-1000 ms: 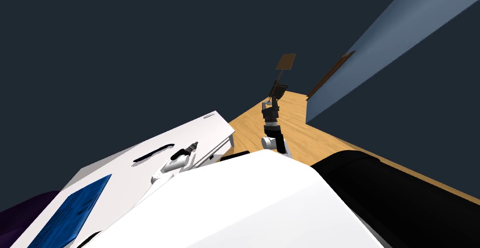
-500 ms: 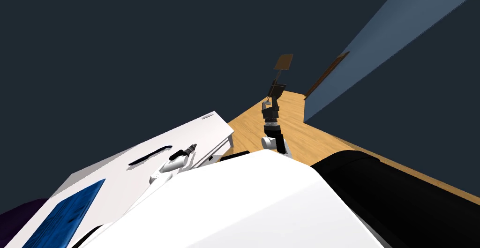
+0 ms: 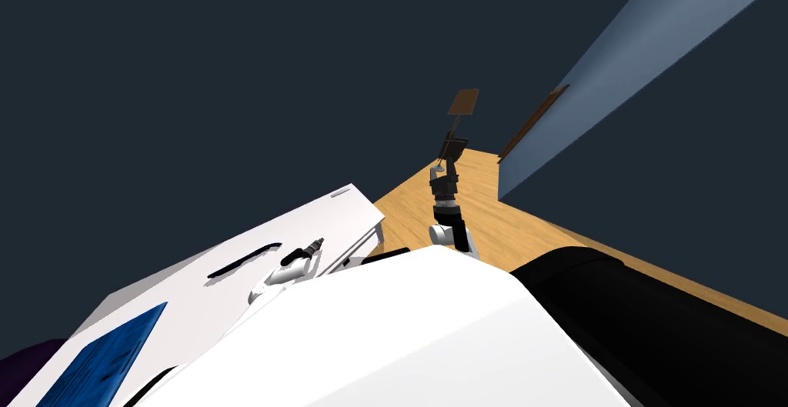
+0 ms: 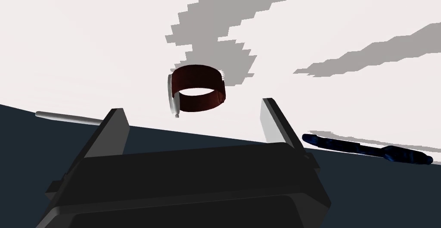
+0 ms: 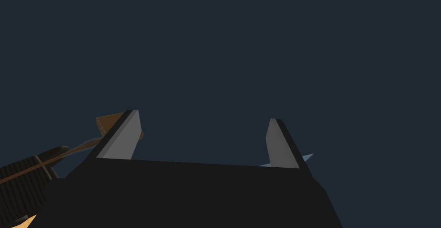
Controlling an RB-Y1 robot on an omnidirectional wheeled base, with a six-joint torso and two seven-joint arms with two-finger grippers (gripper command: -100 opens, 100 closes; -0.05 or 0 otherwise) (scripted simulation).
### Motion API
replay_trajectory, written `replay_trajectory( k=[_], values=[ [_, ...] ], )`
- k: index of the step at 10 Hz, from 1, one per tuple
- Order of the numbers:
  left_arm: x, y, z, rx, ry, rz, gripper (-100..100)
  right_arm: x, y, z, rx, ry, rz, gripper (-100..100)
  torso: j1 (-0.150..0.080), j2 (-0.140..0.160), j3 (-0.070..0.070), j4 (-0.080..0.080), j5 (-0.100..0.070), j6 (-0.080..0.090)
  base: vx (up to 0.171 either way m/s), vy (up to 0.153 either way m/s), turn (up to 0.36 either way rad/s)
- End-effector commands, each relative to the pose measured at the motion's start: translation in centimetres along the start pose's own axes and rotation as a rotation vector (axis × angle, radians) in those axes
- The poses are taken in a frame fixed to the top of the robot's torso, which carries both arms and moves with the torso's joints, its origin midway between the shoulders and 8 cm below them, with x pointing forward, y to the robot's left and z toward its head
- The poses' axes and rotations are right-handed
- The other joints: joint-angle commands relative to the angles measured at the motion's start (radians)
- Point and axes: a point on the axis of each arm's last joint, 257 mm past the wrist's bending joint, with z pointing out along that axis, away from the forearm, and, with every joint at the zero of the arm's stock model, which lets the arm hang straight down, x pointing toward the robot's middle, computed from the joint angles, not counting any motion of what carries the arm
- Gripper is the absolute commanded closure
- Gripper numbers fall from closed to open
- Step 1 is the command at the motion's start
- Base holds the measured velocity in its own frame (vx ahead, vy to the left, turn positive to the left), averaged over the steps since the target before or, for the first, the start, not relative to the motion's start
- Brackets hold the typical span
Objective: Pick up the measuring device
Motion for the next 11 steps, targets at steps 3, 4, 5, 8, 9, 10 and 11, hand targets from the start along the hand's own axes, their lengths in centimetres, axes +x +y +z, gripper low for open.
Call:
replay_trajectory(
  k=[3,4,5,8,9,10,11],
  values=[
    [0.0,0.0,0.0,0.001,-0.002,-0.001,100,0.0,0.0,0.0,0.0,0.0,0.0,0,-0.002,0.003,0.002,0.001,-0.001,0.0,0.01,0.004,-0.012],
    [-0.2,-0.5,0.0,0.009,-0.005,0.0,100,0.0,0.0,0.0,0.0,0.0,0.0,0,-0.001,0.003,0.001,-0.001,0.0,-0.003,0.001,-0.003,-0.011],
    [-0.3,-0.5,0.0,0.01,-0.007,0.002,100,0.0,0.0,0.0,0.0,0.0,0.0,0,0.001,0.002,0.0,-0.002,0.001,-0.004,0.0,0.0,0.0],
    [-0.9,-0.3,-0.1,0.005,-0.001,0.004,100,0.0,0.0,0.0,0.0,0.0,0.0,0,0.002,0.002,0.0,-0.002,0.001,-0.004,-0.016,-0.013,0.024],
    [-1.3,-0.5,-0.2,0.007,0.0,0.006,100,0.0,0.0,0.0,0.0,0.0,0.0,0,0.0,0.004,0.001,-0.002,0.0,-0.005,-0.073,-0.049,0.093],
    [-1.1,-0.6,-0.1,0.009,-0.005,0.003,100,0.0,0.0,0.0,0.0,0.0,0.0,0,-0.001,0.006,0.002,-0.002,0.0,-0.004,-0.031,-0.019,0.022],
    [-1.0,-0.5,-0.1,0.006,-0.002,0.004,0,0.0,0.0,0.0,0.0,0.0,0.0,0,0.001,0.005,0.001,-0.002,0.0,-0.004,-0.007,-0.004,0.0]
  ],
)
